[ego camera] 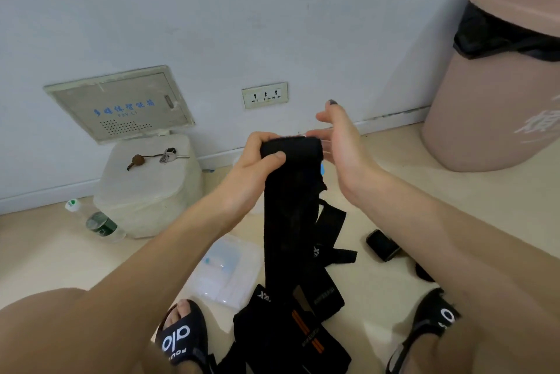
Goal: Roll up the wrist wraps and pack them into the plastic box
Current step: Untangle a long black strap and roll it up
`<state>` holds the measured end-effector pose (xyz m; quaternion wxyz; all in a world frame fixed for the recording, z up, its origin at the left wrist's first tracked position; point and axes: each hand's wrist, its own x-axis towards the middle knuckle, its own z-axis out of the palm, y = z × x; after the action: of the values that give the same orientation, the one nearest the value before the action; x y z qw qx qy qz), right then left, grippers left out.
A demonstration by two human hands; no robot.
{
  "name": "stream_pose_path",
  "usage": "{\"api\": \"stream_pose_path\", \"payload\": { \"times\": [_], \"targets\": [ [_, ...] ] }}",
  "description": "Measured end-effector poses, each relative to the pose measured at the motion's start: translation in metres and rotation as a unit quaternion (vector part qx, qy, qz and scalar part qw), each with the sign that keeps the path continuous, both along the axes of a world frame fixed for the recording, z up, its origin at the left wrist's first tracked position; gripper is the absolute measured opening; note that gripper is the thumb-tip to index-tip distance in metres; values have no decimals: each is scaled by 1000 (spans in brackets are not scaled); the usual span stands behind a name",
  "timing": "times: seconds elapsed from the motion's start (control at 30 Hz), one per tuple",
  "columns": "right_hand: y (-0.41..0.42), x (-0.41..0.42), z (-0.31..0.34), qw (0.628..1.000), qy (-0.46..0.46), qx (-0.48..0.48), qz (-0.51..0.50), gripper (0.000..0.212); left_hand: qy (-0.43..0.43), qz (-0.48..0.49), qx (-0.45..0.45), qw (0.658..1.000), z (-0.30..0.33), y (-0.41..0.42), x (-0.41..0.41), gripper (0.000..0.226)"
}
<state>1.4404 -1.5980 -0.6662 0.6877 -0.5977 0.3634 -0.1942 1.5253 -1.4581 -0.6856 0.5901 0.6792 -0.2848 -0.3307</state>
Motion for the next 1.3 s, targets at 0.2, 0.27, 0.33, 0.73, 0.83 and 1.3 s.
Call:
{"api": "stream_pose_path", "payload": {
  "times": [0.2,0.27,0.33,0.73,0.83,1.3],
  "targets": [
    [14,9,-6,999,-8,-54,1,45,-59,8,14,998,-1,-4,-9,19],
    [19,11,-10,999,14,-31,41,51,-40,-8,23,999,-7,-5,-15,19],
    [15,10,-8,999,10,-6,51,55,-37,-7,19,999,-5,-1,-12,20],
    [1,0,-10,976,35,-135,167,58,-107,7,-35,994,11,8,7,25],
    [2,-2,-9,975,8,-155,159,43,-107,14,-34,994,12,8,9,31],
    [1,-7,-8,977,-104,-69,175,16,22,17,-34,999,13,4,11,26]
  ]
}}
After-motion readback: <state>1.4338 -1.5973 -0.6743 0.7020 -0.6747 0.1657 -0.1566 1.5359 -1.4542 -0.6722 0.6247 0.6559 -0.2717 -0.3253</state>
